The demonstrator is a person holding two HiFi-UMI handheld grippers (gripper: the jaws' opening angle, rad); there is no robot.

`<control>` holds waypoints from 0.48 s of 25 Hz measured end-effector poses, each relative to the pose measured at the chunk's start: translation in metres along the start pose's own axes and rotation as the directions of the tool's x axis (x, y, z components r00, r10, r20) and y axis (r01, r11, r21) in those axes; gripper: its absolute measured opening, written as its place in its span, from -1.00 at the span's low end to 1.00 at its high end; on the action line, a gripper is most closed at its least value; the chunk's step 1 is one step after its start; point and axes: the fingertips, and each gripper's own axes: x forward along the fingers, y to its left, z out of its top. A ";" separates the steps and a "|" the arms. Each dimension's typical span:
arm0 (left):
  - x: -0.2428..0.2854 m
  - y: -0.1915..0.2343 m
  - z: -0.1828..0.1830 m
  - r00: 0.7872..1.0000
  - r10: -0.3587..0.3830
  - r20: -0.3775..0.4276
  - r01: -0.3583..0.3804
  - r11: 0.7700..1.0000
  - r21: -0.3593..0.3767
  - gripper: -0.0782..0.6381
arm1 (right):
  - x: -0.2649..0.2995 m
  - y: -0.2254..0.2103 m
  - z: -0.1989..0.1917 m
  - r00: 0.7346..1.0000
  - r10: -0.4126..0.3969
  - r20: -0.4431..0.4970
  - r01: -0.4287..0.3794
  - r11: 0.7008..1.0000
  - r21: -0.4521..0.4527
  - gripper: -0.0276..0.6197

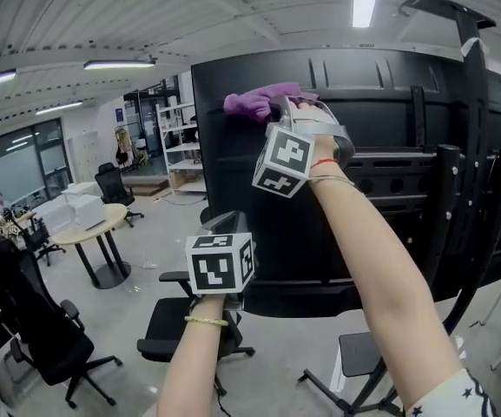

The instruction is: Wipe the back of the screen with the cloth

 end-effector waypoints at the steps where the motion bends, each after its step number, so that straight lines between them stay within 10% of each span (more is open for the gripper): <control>1: -0.001 0.001 -0.002 1.000 0.004 -0.001 -0.004 1.000 -0.001 -0.76 | -0.001 0.012 0.000 1.000 0.018 -0.005 -0.018 1.000 -0.007 -0.78; 12: -0.026 0.008 -0.056 0.999 0.047 -0.016 -0.047 0.999 -0.005 -0.76 | -0.049 0.121 0.006 0.992 0.120 -0.024 -0.119 0.991 0.055 -0.78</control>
